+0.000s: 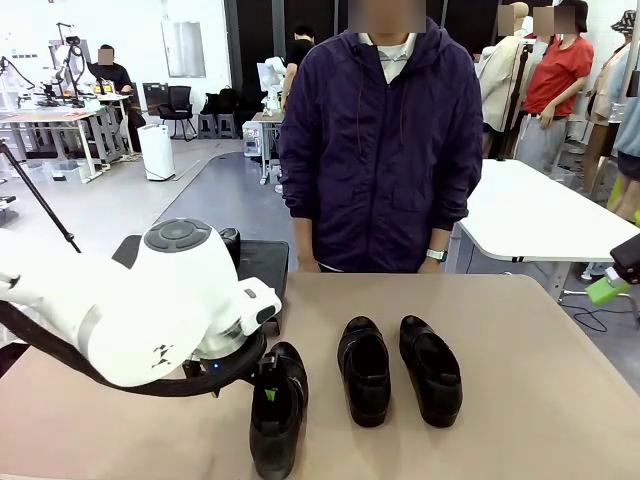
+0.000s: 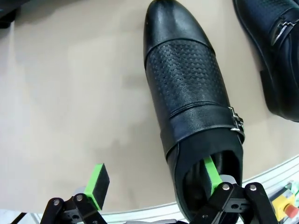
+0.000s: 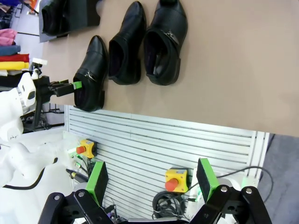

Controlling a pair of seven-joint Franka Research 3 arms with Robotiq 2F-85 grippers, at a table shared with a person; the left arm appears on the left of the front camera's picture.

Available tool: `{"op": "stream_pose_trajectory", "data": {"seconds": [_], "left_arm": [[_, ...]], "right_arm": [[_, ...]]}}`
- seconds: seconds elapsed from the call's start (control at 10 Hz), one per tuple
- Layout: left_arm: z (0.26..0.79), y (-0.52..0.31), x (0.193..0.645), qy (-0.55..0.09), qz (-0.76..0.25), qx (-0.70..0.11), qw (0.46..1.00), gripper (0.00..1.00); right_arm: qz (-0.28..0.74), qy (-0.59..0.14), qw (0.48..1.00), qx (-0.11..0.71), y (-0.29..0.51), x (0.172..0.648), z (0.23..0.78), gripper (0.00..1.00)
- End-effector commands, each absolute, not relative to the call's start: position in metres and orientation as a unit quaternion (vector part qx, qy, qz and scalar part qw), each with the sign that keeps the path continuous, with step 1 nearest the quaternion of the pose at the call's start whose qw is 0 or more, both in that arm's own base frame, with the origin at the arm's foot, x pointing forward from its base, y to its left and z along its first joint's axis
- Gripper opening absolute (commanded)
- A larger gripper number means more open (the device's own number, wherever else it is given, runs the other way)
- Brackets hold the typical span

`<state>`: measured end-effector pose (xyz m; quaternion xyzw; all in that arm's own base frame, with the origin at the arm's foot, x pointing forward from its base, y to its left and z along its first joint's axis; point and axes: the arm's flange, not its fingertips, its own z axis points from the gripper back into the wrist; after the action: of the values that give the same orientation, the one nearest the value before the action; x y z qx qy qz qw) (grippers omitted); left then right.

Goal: Organize the shoes by placing them on the stand.
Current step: Place the Shoe from the middle of the table onto the Shoes Stand.

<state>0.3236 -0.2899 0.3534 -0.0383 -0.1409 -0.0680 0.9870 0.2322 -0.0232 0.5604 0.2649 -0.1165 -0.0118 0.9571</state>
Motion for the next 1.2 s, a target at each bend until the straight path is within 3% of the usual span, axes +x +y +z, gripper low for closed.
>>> {"op": "stream_pose_trajectory", "data": {"seconds": [0.0, 0.1, 0.2, 0.3, 1.1], "left_arm": [[0.3457, -0.3025, 0.3319, -0.139, -0.066, -0.032, 0.988, 1.00], [0.3426, -0.3035, 0.3323, -0.140, -0.067, -0.029, 0.987, 1.00], [0.3392, -0.3048, 0.3337, -0.148, -0.063, -0.023, 0.987, 0.54], [0.3374, -0.3074, 0.3337, -0.153, -0.065, -0.028, 0.986, 0.00], [0.3422, -0.3103, 0.3331, -0.158, -0.075, -0.036, 0.984, 0.00]], "right_arm": [[-0.003, -0.122, 0.955, 0.271, -0.0237, 0.2326, 0.5620, 1.00], [-0.003, -0.122, 0.955, 0.271, -0.0237, 0.2326, 0.5620, 1.00], [-0.003, -0.122, 0.955, 0.271, -0.0237, 0.2326, 0.5620, 1.00], [-0.003, -0.122, 0.955, 0.271, -0.0237, 0.2326, 0.5620, 1.00], [-0.003, -0.122, 0.955, 0.271, -0.0237, 0.2326, 0.5620, 1.00]]}}
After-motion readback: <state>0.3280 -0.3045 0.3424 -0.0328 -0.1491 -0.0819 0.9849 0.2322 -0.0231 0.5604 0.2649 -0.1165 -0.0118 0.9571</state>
